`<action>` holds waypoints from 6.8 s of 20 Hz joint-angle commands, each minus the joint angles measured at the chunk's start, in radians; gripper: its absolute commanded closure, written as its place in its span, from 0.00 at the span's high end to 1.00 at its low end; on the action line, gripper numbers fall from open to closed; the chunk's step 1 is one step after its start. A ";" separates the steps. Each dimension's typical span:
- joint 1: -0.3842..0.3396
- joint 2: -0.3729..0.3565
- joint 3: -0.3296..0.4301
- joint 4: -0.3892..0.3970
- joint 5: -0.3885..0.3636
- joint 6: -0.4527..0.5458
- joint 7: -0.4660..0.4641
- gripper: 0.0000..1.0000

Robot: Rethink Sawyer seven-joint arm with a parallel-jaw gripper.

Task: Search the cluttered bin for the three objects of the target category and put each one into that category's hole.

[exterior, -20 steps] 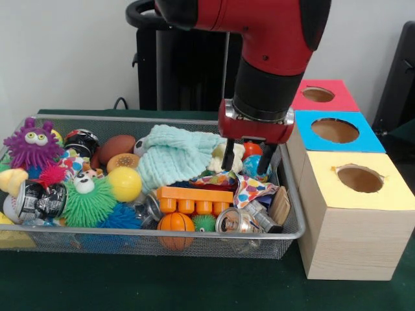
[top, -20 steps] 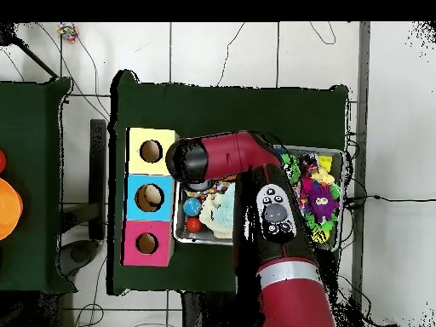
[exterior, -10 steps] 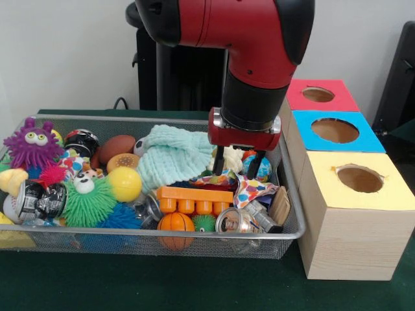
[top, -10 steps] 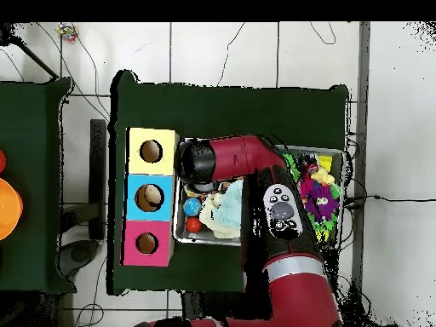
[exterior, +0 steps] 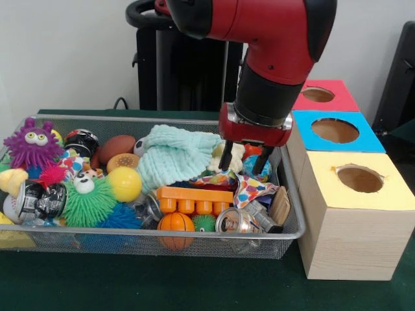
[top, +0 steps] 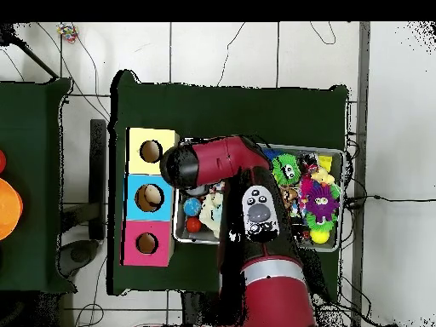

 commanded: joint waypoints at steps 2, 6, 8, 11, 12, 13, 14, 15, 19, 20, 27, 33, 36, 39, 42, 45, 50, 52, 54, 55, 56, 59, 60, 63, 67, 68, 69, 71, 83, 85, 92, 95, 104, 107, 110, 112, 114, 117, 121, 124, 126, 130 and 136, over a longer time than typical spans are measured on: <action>0.004 -0.003 -0.016 -0.001 -0.024 -0.045 0.070 1.00; -0.018 0.066 -0.004 -0.015 -0.030 -0.099 0.064 1.00; -0.050 0.141 0.020 -0.015 -0.016 -0.161 0.067 1.00; -0.056 0.167 0.022 -0.014 -0.016 -0.198 0.071 1.00; -0.056 0.166 0.020 -0.012 -0.013 -0.197 0.070 1.00; -0.057 0.169 0.021 -0.012 -0.009 -0.194 0.067 1.00; -0.055 0.171 0.017 -0.014 -0.010 -0.200 0.068 1.00; -0.053 0.170 0.012 -0.010 -0.010 -0.206 0.070 1.00; -0.045 0.175 0.003 -0.020 -0.008 -0.210 0.068 1.00; -0.043 0.171 0.002 -0.018 -0.006 -0.208 0.067 1.00; -0.003 0.120 -0.026 0.019 -0.019 -0.228 0.098 1.00; 0.023 0.058 -0.041 0.064 0.001 -0.198 0.097 1.00; 0.037 0.032 -0.054 0.079 -0.020 -0.237 0.096 1.00; 0.041 0.030 -0.065 0.089 -0.028 -0.257 0.101 1.00; 0.039 0.034 -0.066 0.088 -0.021 -0.252 0.094 1.00; 0.033 0.038 -0.060 0.089 -0.012 -0.250 0.087 1.00; 0.015 0.047 -0.049 0.083 0.001 -0.239 0.068 1.00; -0.003 0.063 -0.037 0.080 0.013 -0.224 0.056 1.00; -0.014 0.089 -0.031 0.057 0.002 -0.219 0.031 1.00; -0.007 0.095 -0.040 0.049 -0.008 -0.218 0.033 1.00; 0.000 0.100 -0.053 0.044 -0.015 -0.223 0.048 1.00; 0.018 0.111 -0.073 0.035 -0.027 -0.239 0.074 1.00; 0.022 0.120 -0.076 0.029 -0.029 -0.245 0.079 1.00; 0.038 0.156 -0.085 0.025 -0.035 -0.292 0.105 1.00; 0.071 0.187 -0.118 0.034 -0.043 -0.364 0.153 1.00; 0.078 0.188 -0.127 0.040 -0.042 -0.376 0.161 1.00; 0.086 0.190 -0.135 0.044 -0.040 -0.385 0.167 1.00; 0.094 0.196 -0.142 0.049 -0.033 -0.399 0.163 1.00; 0.179 0.186 -0.219 0.075 0.011 -0.451 0.194 1.00; 0.185 0.177 -0.222 0.096 0.021 -0.459 0.201 1.00; 0.178 0.158 -0.219 0.156 0.034 -0.506 0.205 1.00; 0.147 0.168 -0.199 0.178 0.045 -0.544 0.204 1.00; 0.101 0.157 -0.173 0.229 0.106 -0.522 0.168 1.00; 0.097 0.158 -0.176 0.232 0.132 -0.505 0.149 0.00; 0.105 0.161 -0.182 0.225 0.137 -0.502 0.153 0.00; 0.108 0.162 -0.185 0.219 0.143 -0.495 0.152 0.00; 0.107 0.160 -0.185 0.217 0.146 -0.491 0.145 0.00; 0.113 0.158 -0.189 0.213 0.151 -0.487 0.143 0.00; 0.115 0.153 -0.190 0.212 0.157 -0.477 0.135 0.00; 0.114 0.114 -0.185 0.231 0.158 -0.452 0.117 0.00; 0.123 0.057 -0.187 0.262 0.166 -0.416 0.112 0.00; 0.137 -0.050 -0.187 0.286 0.181 -0.312 0.074 0.00; 0.120 -0.147 -0.164 0.305 0.205 -0.186 0.023 0.00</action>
